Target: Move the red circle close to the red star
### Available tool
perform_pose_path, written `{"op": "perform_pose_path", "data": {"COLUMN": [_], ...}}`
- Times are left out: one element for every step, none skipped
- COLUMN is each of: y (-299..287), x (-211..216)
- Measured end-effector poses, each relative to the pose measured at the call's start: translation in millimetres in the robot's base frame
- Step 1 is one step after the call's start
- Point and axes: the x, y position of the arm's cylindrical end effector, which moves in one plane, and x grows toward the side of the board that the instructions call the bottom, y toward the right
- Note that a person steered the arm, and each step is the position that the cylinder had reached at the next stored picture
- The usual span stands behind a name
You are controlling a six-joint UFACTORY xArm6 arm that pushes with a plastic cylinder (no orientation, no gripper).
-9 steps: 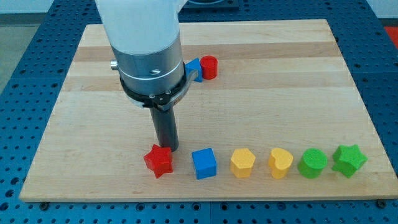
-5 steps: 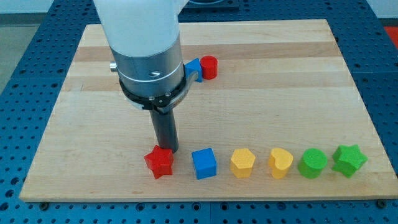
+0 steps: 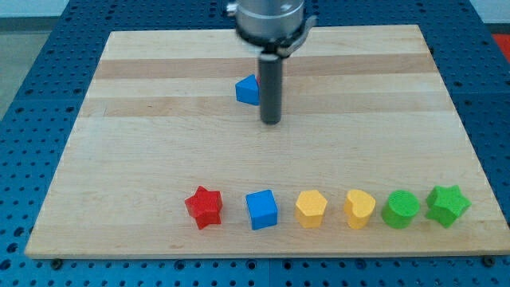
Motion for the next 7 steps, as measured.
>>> {"op": "perform_pose_path", "data": {"y": [23,31,31,17,3,-10,-21], "x": [-48,-83,-93,-88,-72,-54,-34]}}
